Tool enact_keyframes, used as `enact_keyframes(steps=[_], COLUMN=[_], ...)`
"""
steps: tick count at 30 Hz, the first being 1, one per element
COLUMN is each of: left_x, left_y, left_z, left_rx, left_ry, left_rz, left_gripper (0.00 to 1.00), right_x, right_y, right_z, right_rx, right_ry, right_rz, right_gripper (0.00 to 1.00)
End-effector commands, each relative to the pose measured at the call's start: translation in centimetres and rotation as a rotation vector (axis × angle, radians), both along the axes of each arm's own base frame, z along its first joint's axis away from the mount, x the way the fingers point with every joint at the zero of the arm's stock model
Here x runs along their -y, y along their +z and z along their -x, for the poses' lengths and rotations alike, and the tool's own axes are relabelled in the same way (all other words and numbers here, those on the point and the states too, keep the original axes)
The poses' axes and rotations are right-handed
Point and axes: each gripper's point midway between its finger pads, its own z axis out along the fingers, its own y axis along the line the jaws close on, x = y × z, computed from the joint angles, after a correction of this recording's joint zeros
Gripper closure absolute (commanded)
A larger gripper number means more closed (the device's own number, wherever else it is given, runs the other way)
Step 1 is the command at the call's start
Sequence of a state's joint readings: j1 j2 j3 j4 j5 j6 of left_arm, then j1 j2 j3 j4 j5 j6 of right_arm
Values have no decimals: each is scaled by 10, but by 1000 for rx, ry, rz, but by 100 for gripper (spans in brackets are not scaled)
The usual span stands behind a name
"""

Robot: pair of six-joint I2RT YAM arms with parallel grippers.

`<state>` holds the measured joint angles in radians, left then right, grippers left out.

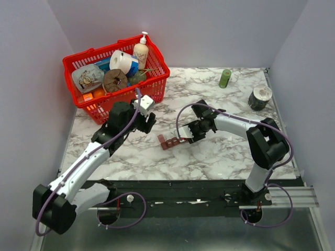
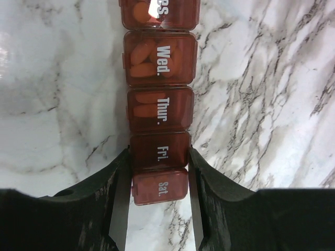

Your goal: Sort the pills into containers

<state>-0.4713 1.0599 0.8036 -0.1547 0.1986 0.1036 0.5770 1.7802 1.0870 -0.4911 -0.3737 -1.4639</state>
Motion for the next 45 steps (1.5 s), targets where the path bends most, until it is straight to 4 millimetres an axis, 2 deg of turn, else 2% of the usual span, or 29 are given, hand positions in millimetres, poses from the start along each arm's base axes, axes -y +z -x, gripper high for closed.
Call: enact_keyframes(steps=[1, 3, 5, 7, 8, 10, 12, 13, 14, 17, 18, 19, 20, 21, 22, 23, 24, 25, 26, 28, 29, 30, 32, 33, 35, 36, 37, 39, 45], left_x=[-6, -18, -31, -44, -47, -55, -62, -67, -72, -81, -82, -81, -80, -79, -78, -76, -74, -74, -72, -71, -71, -71, -70, -68, -65, -65, -64, -62, -64], left_y=[37, 49, 55, 57, 59, 62, 61, 67, 60, 58, 58, 58, 57, 56, 54, 52, 51, 50, 49, 49, 48, 46, 44, 42, 36, 34, 38, 34, 25], left_z=[10, 10, 12, 11, 15, 15, 20, 18, 20, 20, 20, 21, 21, 21, 21, 21, 21, 21, 21, 20, 19, 18, 17, 17, 16, 16, 14, 13, 7], left_rx=[104, 145, 170, 197, 215, 253, 283, 318, 324, 350, 353, 352, 349, 348, 343, 338, 334, 333, 332, 332, 331, 328, 326, 319, 305, 300, 314, 306, 281], left_ry=[19, 69, 125, 183, 181, 216, 239, 272, 298, 344, 342, 339, 328, 316, 310, 296, 286, 284, 272, 268, 269, 266, 261, 253, 238, 234, 232, 224, 231], left_rz=[73, 70, 54, 26, 26, 23, 36, 55, 66, 85, 83, 82, 77, 71, 65, 63, 60, 56, 53, 50, 48, 42, 38, 35, 27, 24, 32, 24, 9], left_gripper=[21, 15, 5, 1, 1, 1, 1, 1, 1, 1, 1, 1, 1, 1, 1, 1, 1, 1, 1, 1, 1, 1, 1, 1, 1, 1, 1, 1, 1], right_x=[29, 33, 33, 33, 35, 35, 27, 33, 30, 42, 42, 57, 61, 77, 98, 109, 129, 145, 154, 173, 179, 182, 191, 193, 203, 206, 210, 214, 217], right_y=[-21, -13, 2, 16, 22, 43, 80, 93, 120, 155, 180, 186, 201, 207, 224, 222, 225, 244, 223, 214, 222, 203, 202, 185, 173, 178, 160, 161, 132], right_z=[44, 40, 36, 31, 35, 30, 20, 8, -8, -45, -63, -83, -106, -127, -152, -173, -190, -206, -218, -234, -242, -250, -262, -271, -282, -290, -297, -309, -332], right_rx=[-168, -154, -150, -143, -157, -152, -166, -169, -156, -194, -176, -183, -201, -171, -125, -154, -101, -55, -85, -37, -17, -29, -14, -33, -38, -25, -36, -1, 12], right_ry=[-3, -28, -52, -70, -80, -117, -169, -226, -291, -505, -548, -644, -794, -927, -1048, -1209, -1333, -1399, -1490, -1586, -1609, -1634, -1655, -1672, -1705, -1705, -1724, -1721, -1742], right_rz=[125, 137, 127, 102, 103, 56, -51, -94, -158, -295, -368, -410, -510, -546, -611, -677, -685, -733, -705, -660, -676, -646, -668, -652, -654, -678, -661, -678, -696], right_gripper=[32, 22, 21, 13, 13, 12, 12, 12, 12, 12, 13, 13, 13, 11, 9, 7, 3, 3, 2, 1, 1, 0, 0, 0, 0, 0, 0, 1, 4])
